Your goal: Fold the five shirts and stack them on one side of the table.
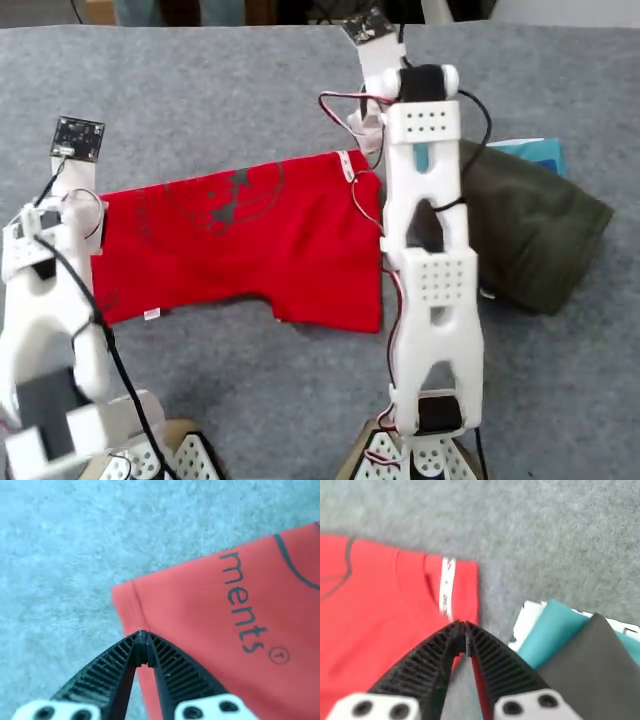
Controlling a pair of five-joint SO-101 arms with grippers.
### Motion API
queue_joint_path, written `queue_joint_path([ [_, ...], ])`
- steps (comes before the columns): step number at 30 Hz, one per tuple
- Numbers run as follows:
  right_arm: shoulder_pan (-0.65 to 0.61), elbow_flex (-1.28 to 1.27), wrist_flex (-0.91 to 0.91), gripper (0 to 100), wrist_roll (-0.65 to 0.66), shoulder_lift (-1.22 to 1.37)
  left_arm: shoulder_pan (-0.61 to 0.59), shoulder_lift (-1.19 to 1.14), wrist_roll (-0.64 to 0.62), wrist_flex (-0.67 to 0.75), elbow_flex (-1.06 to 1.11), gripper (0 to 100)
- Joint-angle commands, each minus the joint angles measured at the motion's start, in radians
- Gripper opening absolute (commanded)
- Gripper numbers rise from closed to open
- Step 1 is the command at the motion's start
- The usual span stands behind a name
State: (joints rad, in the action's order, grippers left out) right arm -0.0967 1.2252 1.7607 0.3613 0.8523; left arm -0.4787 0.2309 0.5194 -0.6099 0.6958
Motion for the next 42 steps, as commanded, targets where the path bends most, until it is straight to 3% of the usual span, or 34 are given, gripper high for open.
queue_joint_path([
  [1, -0.034, -0.295, 0.006, 1.8, 0.087, -0.269, 0.002, 0.08, -0.005, -0.006, 0.033, 3],
  [13, -0.169, -1.158, 0.002, 1.9, 0.408, -0.892, -0.061, 0.089, -0.005, -0.005, 0.124, 3],
  [17, -0.252, -1.422, -0.06, 2.9, 0.42, -1.05, -0.102, 0.08, -0.009, -0.003, 0.084, 3],
  [22, -0.338, -1.678, -0.178, 14.2, 0.417, -1.144, -0.099, 0.078, -0.008, 0.002, 0.085, 3],
  [32, -0.419, -1.945, -0.422, 18.9, 0.416, -1.15, -0.099, 0.078, -0.011, 0.002, 0.087, 3],
  [35, -0.42, -1.963, -0.434, 23.4, 0.416, -1.148, -0.099, 0.078, -0.011, 0.002, 0.087, 3],
  [42, -0.42, -1.979, -0.5, 23.7, 0.419, -1.118, -0.099, 0.077, -0.012, 0.002, 0.087, 3],
])
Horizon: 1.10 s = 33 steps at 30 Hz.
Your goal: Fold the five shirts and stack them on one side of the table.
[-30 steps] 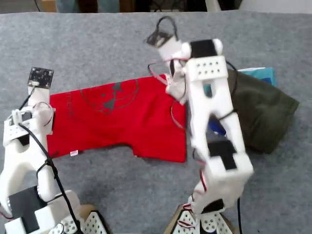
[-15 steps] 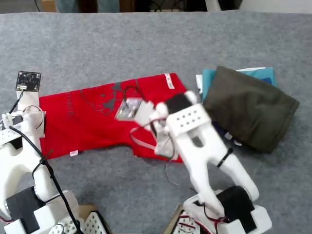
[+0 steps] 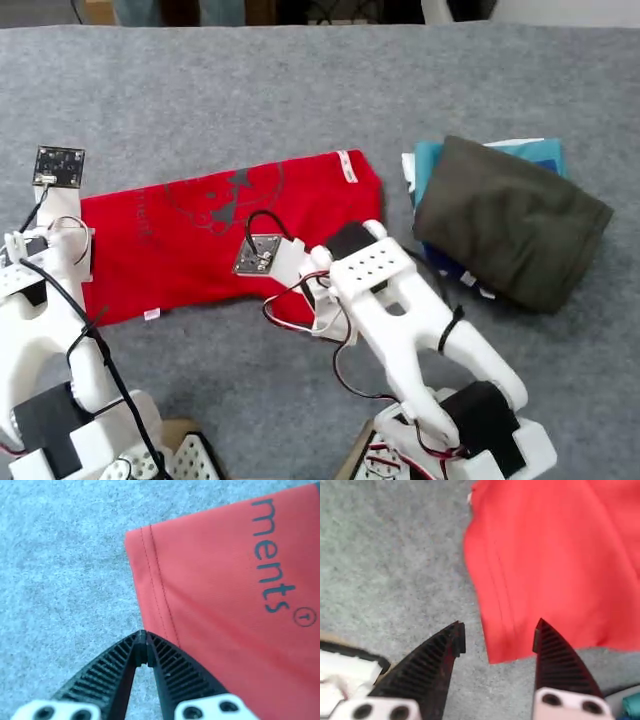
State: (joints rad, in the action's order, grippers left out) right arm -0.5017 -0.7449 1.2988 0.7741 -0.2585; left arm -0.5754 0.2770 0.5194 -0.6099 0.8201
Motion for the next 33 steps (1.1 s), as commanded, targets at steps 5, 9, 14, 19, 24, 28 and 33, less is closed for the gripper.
queue_joint_path([
  [5, -0.035, -0.016, -0.1, 23.7, 0.008, 0.127, -0.002, 0.031, -0.012, -0.005, -0.038, 3],
  [9, -0.032, -0.013, -0.183, 23.7, 0.009, 0.24, -0.004, 0.031, -0.012, -0.005, -0.038, 3],
  [14, -0.029, 0.015, -0.21, 23.7, 0.009, 0.328, -0.008, 0.031, -0.012, -0.006, -0.038, 3],
  [19, 0.028, 0.036, -0.229, 23.7, 0.015, 0.337, -0.01, 0.032, -0.012, -0.006, -0.038, 3],
  [24, 0.092, 0.038, -0.29, 16.7, 0.081, 0.367, -0.01, 0.032, -0.012, -0.006, -0.038, 3],
  [28, 0.095, 0.076, -0.29, 1.1, 0.083, 0.404, -0.01, 0.032, -0.012, -0.006, -0.038, 3],
  [33, 0.118, 0.148, -0.278, 1.4, 0.081, 0.414, -0.01, 0.032, -0.012, -0.006, -0.041, 3],
])
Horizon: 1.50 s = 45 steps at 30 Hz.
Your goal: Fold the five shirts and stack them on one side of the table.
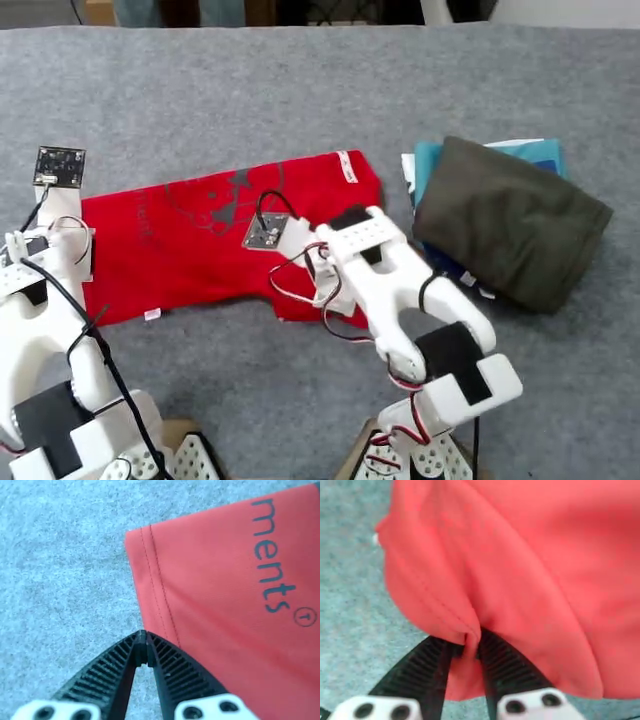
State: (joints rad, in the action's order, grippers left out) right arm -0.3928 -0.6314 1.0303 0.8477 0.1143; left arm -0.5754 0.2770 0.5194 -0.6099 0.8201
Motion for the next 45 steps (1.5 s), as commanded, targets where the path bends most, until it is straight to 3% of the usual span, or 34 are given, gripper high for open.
queue_joint_path([
  [1, 0.012, 0.058, 0.02, 1.5, 0.008, 0.041, -0.01, 0.032, -0.012, -0.006, -0.042, 3],
  [15, 0.015, 0.486, 0.41, 1.5, 0.017, 0.068, -0.01, 0.032, -0.012, -0.005, -0.045, 3],
  [26, 0.02, 1.191, 0.729, 1.5, 0.17, 0.501, -0.004, 0.032, -0.012, -0.002, -0.047, 3],
  [34, 0.028, 1.62, 0.73, 1.5, 0.193, 0.805, -0.004, 0.032, -0.012, -0.005, -0.042, 3],
  [40, 0.025, 1.79, 0.73, 2.4, 0.193, 0.909, -0.002, 0.032, -0.012, -0.005, -0.041, 3],
  [45, 0.028, 1.811, 0.733, 20.1, 0.19, 0.915, -0.002, 0.032, -0.009, -0.005, -0.039, 3],
])
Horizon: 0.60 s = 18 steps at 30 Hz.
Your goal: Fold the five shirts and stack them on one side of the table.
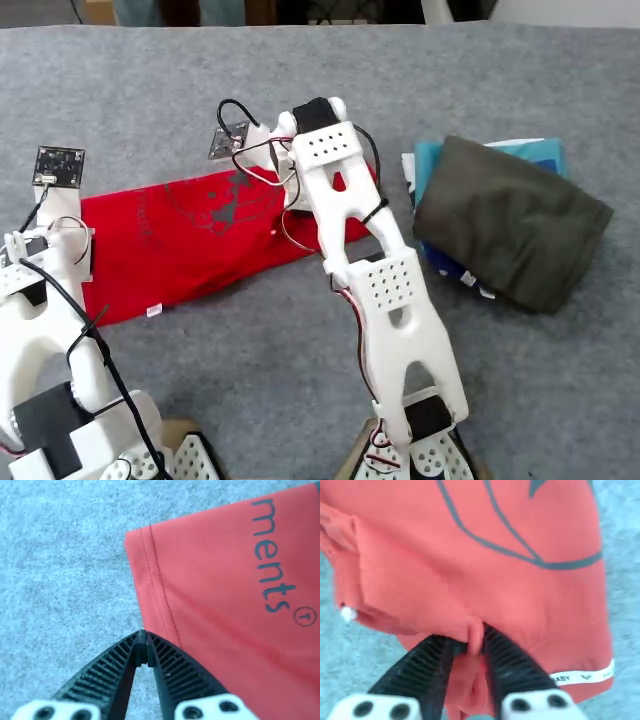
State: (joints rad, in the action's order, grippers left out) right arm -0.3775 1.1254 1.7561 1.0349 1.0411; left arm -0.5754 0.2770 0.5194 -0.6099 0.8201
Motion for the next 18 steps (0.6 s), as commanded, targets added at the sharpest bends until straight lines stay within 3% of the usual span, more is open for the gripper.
queue_joint_path([
  [1, 0.014, 0.056, 0.008, 24.1, 0.003, -0.013, -0.002, 0.032, -0.009, -0.005, -0.039, 3],
  [3, 0.015, 0.056, 0.009, 29.9, 0.003, -0.031, -0.002, 0.032, -0.008, -0.006, -0.039, 3],
  [5, 0.015, 0.054, 0.008, 29.5, 0.003, -0.062, -0.004, 0.032, -0.006, -0.006, -0.039, 3],
  [9, 0.017, 0.054, 0.008, 19.8, -0.043, -0.116, -0.004, 0.032, -0.006, -0.006, -0.038, 3],
  [13, 0.048, 0.054, 0.009, 2.1, -0.183, -0.176, -0.004, 0.032, -0.008, -0.006, -0.038, 3],
  [18, 0.11, 0.013, 0.011, 4.2, -0.29, -0.26, -0.002, 0.032, -0.012, 0.002, -0.025, 3],
])
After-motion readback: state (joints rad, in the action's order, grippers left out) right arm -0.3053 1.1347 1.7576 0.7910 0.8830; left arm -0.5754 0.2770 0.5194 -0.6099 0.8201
